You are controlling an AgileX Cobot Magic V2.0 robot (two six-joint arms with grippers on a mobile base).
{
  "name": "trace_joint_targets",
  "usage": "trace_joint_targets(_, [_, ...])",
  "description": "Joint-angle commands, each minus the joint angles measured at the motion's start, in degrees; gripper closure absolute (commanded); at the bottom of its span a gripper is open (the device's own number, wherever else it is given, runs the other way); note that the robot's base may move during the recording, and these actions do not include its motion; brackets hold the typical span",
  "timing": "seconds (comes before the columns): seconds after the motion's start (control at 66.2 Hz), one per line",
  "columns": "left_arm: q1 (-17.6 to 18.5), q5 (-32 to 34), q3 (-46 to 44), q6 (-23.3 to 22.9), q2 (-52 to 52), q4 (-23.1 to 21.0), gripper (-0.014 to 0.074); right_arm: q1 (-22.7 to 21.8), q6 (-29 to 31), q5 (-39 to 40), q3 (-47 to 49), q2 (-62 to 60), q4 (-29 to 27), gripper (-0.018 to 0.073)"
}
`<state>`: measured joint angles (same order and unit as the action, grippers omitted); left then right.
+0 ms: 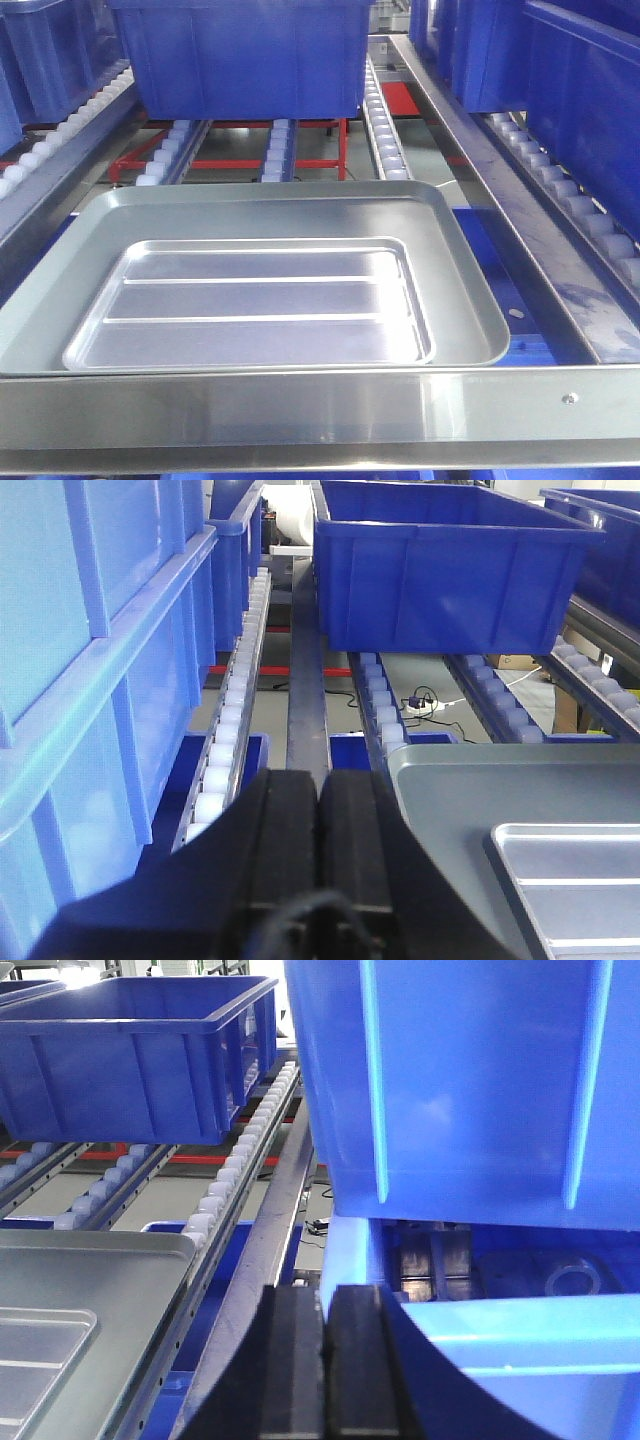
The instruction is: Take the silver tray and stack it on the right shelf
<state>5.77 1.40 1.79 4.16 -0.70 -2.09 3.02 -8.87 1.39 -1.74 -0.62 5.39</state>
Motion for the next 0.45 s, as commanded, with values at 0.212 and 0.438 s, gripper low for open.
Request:
trace_joint_targets(0.212, [0.02,5.14,1.46,-0.51,-0.64,-0.17,0.0686,-0.45,0.66,4.56,0.05,-1.03,-0.03,0.0503])
trace_joint_targets(0.438, [0.02,5.14,1.46,-0.51,-0.64,-0.17,0.0686,-0.45,0.66,4.56,0.05,-1.03,-0.03,0.0503])
